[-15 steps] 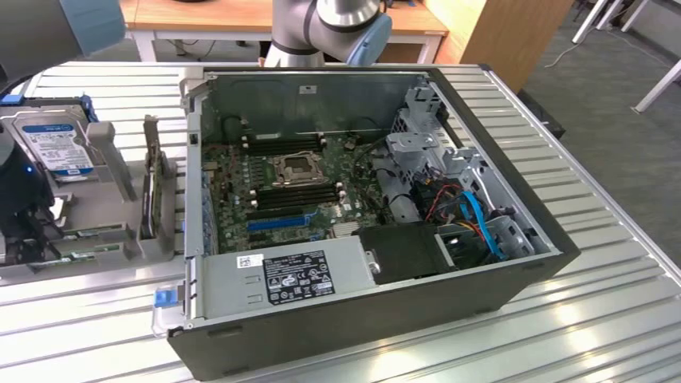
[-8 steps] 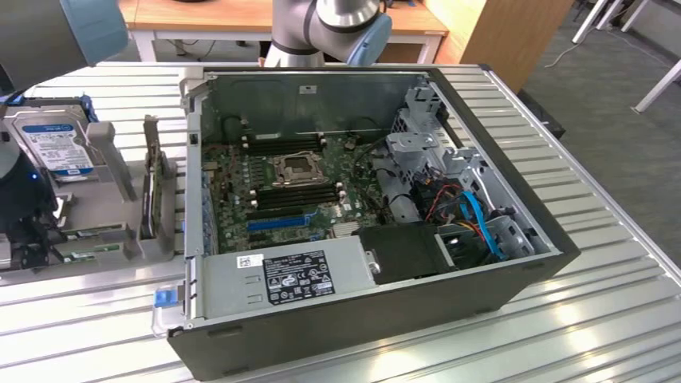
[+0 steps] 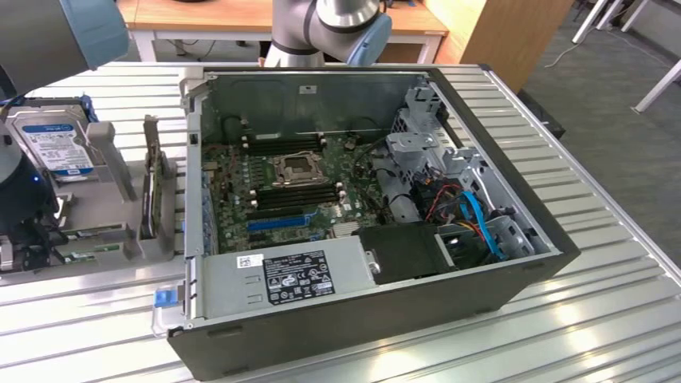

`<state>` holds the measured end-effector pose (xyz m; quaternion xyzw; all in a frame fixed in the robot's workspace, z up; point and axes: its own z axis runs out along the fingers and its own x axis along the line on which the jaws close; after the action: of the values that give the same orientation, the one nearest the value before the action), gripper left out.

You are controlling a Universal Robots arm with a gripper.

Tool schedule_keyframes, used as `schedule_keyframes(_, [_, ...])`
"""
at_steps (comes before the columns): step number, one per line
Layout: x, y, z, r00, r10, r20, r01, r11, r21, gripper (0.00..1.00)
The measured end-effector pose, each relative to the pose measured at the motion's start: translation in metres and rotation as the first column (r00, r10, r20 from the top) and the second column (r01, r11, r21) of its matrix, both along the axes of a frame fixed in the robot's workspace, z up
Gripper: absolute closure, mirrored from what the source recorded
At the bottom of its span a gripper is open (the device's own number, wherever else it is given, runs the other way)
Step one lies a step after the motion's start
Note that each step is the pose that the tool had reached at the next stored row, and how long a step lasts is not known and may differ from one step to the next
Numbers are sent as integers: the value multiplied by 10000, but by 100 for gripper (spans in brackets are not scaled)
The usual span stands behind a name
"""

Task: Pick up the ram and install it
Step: 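Pick up the ram and move it above insertion slot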

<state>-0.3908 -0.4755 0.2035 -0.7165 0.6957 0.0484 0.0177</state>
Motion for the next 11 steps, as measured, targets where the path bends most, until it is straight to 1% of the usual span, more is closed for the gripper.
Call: schedule_keyframes(11, [141, -6, 1, 10000, 1, -8, -1, 10000, 12, 64])
